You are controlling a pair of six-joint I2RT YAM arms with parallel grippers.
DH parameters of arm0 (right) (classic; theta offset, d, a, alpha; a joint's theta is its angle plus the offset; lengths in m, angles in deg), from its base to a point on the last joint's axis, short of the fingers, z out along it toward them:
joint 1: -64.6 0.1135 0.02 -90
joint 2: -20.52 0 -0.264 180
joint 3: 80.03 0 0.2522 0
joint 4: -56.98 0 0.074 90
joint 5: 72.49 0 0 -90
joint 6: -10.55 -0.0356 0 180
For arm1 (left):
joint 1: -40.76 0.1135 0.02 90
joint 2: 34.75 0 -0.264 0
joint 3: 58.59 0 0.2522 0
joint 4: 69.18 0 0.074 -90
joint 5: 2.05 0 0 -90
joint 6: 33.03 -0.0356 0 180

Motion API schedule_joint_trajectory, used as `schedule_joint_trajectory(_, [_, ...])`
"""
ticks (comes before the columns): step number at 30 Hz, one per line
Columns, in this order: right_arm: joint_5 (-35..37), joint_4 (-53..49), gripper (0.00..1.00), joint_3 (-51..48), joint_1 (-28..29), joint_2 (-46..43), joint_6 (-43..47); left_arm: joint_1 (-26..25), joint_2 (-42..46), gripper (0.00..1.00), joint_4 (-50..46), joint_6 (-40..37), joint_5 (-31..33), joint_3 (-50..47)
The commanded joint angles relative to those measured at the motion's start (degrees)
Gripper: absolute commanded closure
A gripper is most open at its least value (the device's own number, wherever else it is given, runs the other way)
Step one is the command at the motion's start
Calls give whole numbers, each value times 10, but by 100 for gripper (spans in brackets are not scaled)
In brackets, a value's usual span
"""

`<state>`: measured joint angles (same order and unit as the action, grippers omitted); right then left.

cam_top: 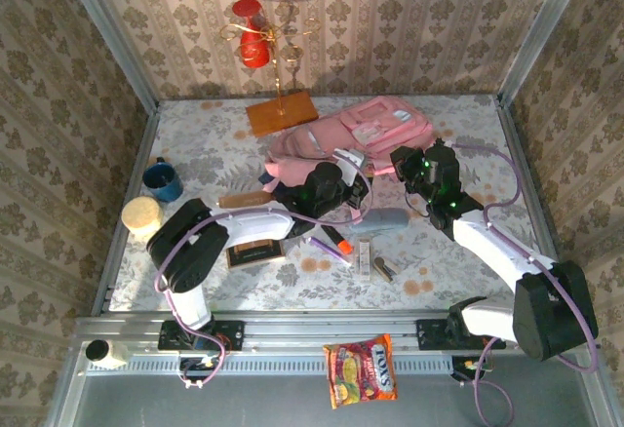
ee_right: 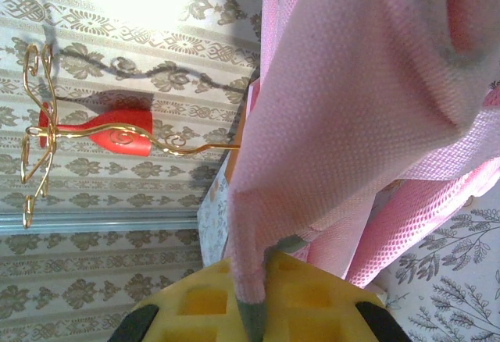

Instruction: Pack the student bag

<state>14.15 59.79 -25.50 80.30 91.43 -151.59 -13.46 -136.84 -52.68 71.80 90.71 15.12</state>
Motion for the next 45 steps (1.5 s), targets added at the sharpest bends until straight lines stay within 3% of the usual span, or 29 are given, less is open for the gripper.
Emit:
schedule_joint_trajectory(1, [-21,45,99,-6,13,-22,11,8,-9,81,56,20,-2,34])
schedule_joint_trajectory(9, [6,23,99,-26,9,-30,40,8,3,100,59,31,17,13])
schedule_joint_trajectory(18, [66,2,100,-40,2,-27,108,36,71,100,24,71,-22,-78])
schedule_joint_trajectory(29, [74,-26,100,-40,-10,-27,232,71,127,100,-57,35,-42,-106])
schedule_joint_trajectory(40, [5,3,100,-32,-8,-20,216,69,117,100,-86,33,-59,-101])
schedule_joint_trajectory(45, [54,-56,100,-22,-13,-26,236,76,149,100,-93,34,-19,-125])
